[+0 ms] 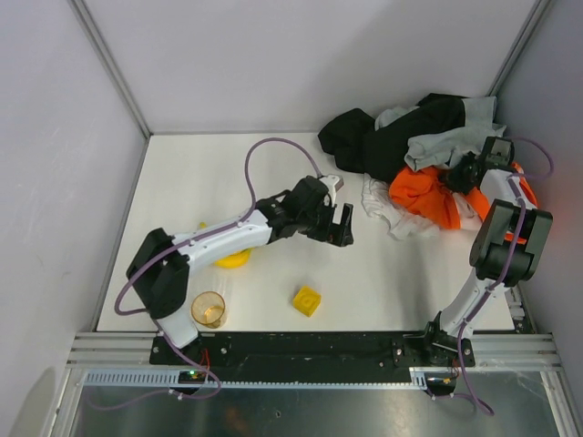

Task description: Pick out a specific cloth from the pile

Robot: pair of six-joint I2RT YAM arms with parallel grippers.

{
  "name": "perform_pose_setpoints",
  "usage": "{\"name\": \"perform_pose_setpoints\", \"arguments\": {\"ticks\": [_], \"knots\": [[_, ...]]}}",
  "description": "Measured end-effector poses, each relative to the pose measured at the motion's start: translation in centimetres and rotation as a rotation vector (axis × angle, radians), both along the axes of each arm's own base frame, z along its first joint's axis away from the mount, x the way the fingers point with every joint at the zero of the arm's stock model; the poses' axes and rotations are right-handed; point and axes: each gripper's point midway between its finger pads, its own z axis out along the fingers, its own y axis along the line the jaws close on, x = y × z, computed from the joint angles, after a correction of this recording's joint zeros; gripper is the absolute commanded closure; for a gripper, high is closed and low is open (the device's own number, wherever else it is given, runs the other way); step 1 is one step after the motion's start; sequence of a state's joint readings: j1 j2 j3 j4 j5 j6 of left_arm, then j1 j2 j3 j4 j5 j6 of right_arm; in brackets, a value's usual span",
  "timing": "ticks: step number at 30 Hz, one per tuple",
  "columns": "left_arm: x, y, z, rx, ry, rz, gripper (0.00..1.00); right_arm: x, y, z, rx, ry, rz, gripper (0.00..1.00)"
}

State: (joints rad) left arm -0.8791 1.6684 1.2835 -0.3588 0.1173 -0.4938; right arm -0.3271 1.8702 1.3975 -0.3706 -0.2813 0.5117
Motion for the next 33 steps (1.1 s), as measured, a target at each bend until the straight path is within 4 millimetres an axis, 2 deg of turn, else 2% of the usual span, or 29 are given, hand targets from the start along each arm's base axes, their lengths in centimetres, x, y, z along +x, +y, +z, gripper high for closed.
{"name": "perform_pose_setpoints", "arguments": {"ticks": [9, 21, 28, 33], "knots": [[3.9, -3.4, -1.2, -0.098, 0.154, 0.024, 0.00, -0.5, 0.2, -0.3, 0.004, -0.041, 0.022, 1.00], [9.3, -9.7, -4.0, -0.264, 0.382, 0.043, 0.00, -1.0, 0.3, -0.4, 0.031, -0.066, 0.039, 1.00], [11.4, -13.4, -5.3, -0.349, 0.463, 0.033, 0.01, -1.1, 0.4, -0.3, 0.041, -0.073, 0.047, 1.00], [11.7, -13.9, -7.4, -0.346, 0.512, 0.057, 0.00, -1.1, 0.5, -0.3, 0.045, -0.075, 0.049, 1.00]]}}
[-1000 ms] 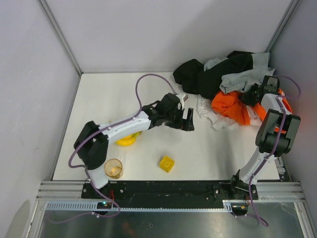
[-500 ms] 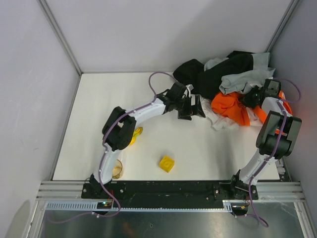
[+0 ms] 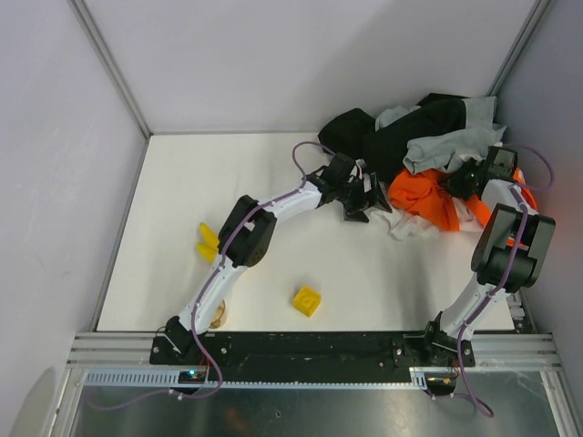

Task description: Pick out a specific cloth from the pile

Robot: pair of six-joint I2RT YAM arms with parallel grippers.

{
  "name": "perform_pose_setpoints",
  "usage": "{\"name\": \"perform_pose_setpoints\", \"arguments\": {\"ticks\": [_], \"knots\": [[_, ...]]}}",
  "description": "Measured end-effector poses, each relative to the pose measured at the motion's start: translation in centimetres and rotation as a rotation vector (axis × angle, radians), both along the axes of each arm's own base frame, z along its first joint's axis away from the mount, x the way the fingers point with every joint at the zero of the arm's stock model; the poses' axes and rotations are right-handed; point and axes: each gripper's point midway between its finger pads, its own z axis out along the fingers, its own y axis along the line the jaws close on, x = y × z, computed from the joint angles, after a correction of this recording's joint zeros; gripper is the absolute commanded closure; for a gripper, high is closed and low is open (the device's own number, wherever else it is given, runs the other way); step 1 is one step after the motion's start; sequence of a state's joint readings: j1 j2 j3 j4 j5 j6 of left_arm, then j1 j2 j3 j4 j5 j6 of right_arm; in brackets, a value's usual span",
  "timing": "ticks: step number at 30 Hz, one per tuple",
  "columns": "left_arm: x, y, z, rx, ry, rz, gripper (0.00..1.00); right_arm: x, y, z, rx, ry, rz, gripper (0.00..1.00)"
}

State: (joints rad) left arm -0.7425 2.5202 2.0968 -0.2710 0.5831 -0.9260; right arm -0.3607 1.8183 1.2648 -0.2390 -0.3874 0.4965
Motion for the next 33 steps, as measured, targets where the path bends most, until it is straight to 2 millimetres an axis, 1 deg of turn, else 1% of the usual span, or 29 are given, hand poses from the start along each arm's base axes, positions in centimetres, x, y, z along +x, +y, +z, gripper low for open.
{"name": "perform_pose_setpoints", "arguments": {"ticks": [4, 10, 14, 19, 21, 25, 30, 33], "knots": [[0.0, 0.1, -1.4, 0.019, 0.021, 0.013, 0.02, 0.0, 0.0, 0.0, 0.002, -0.002, 0.002, 1.00], [0.6, 0.1, -1.6, 0.032, 0.010, 0.044, 0.09, 0.0, 0.1, 0.0, 0.005, -0.003, 0.004, 1.00], [1.1, 0.0, -1.9, 0.034, 0.005, 0.065, 0.19, 0.0, 0.1, 0.0, 0.006, -0.004, 0.005, 1.00], [2.3, -1.2, -2.3, 0.021, -0.014, 0.093, 0.27, 0.0, 0.1, 0.0, 0.009, -0.005, 0.006, 1.00], [2.7, -1.9, -2.4, 0.012, -0.024, 0.103, 0.33, 0.0, 0.1, 0.0, 0.009, -0.005, 0.007, 1.00], [3.1, -3.2, -2.8, -0.005, -0.032, 0.111, 0.51, 0.0, 0.1, 0.0, 0.010, -0.005, 0.007, 1.00], [2.7, -4.4, -3.8, -0.007, -0.029, 0.112, 0.73, 0.0, 0.1, -0.1, 0.012, -0.006, 0.009, 1.00], [2.4, -4.6, -4.2, -0.004, -0.028, 0.105, 0.82, 0.0, 0.1, -0.1, 0.012, -0.006, 0.010, 1.00]]}}
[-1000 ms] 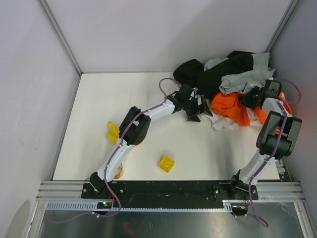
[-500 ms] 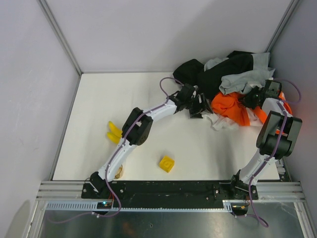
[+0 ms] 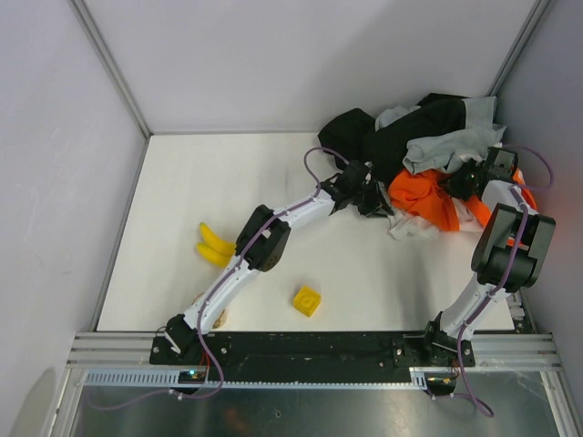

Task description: Pick out a specific cloth from the pile

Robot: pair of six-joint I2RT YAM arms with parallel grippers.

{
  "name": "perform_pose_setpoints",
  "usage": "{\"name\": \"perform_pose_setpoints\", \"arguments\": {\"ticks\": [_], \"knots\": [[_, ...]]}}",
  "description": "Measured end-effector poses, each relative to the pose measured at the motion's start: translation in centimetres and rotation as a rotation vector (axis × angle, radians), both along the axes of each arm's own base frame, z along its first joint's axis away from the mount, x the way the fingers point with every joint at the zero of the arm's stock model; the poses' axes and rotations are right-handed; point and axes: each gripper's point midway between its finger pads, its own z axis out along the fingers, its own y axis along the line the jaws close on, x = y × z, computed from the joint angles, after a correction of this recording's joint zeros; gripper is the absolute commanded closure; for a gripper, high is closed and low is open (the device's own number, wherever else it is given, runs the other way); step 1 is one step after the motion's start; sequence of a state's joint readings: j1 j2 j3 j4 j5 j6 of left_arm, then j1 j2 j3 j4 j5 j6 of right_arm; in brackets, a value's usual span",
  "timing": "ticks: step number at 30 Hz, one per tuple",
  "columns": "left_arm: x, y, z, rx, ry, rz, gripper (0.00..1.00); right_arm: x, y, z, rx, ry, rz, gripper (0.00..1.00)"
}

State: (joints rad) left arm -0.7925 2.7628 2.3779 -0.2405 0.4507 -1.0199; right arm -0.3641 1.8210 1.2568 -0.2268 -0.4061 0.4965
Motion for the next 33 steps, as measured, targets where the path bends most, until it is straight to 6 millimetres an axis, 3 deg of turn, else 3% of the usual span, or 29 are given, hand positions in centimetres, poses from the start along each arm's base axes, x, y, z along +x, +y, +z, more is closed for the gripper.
{"name": "perform_pose_setpoints", "arguments": {"ticks": [11, 19, 26, 33], "knots": [[0.0, 0.1, 0.0, 0.009, -0.039, -0.025, 0.98, 0.0, 0.1, -0.1, 0.001, -0.003, 0.002, 1.00], [-0.9, 1.7, 1.1, 0.058, -0.088, -0.048, 0.99, -0.2, 0.1, -0.1, 0.000, -0.004, 0.002, 1.00], [-1.3, 3.3, 6.8, 0.063, -0.202, -0.045, 0.99, -1.1, 0.5, 0.0, 0.008, 0.017, 0.002, 1.00], [-2.1, 5.9, 14.6, 0.040, -0.325, -0.039, 0.99, -3.2, 1.0, -0.4, 0.011, 0.073, 0.003, 1.00]]}}
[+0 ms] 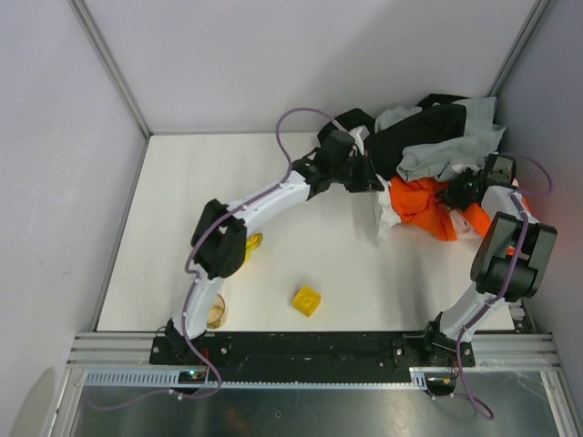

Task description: Pick out a specific cloth from the pile

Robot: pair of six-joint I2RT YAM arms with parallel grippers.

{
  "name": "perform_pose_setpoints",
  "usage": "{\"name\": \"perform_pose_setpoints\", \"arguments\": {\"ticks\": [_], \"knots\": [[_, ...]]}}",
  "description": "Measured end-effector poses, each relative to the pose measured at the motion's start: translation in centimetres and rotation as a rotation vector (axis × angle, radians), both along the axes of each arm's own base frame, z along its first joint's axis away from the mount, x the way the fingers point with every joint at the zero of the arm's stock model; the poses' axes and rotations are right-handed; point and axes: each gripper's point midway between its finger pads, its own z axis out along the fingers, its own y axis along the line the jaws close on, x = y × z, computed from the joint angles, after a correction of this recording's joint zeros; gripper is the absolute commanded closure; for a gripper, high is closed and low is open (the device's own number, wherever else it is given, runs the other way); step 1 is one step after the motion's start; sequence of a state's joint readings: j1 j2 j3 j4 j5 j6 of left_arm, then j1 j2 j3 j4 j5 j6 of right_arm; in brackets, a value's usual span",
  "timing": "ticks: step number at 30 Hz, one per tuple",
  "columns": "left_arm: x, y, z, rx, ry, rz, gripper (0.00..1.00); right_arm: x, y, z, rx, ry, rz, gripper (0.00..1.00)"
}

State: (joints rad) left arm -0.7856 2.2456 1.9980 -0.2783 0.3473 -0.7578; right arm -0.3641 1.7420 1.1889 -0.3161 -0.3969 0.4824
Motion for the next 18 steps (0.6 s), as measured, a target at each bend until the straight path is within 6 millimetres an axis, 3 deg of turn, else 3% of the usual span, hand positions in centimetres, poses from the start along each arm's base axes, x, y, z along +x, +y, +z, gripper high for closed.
{"name": "perform_pose_setpoints", "arguments": {"ticks": [6, 11, 14, 18], "knots": [[-0.7, 3.2, 10.4, -0.097, -0.154, 0.028, 0.99, -1.8, 0.3, -0.3, 0.001, 0.044, -0.003, 0.97], [-2.0, 6.8, 18.9, -0.203, -0.272, 0.066, 0.99, -3.4, 0.3, -0.8, 0.020, 0.058, -0.014, 0.88], [-2.8, 8.8, 21.9, -0.243, -0.316, 0.085, 0.99, -4.6, 0.4, -1.0, 0.038, 0.061, -0.021, 0.77], [-3.1, 10.4, 22.9, -0.254, -0.334, 0.106, 0.99, -5.5, 0.6, -1.1, 0.053, 0.062, -0.020, 0.63]]}}
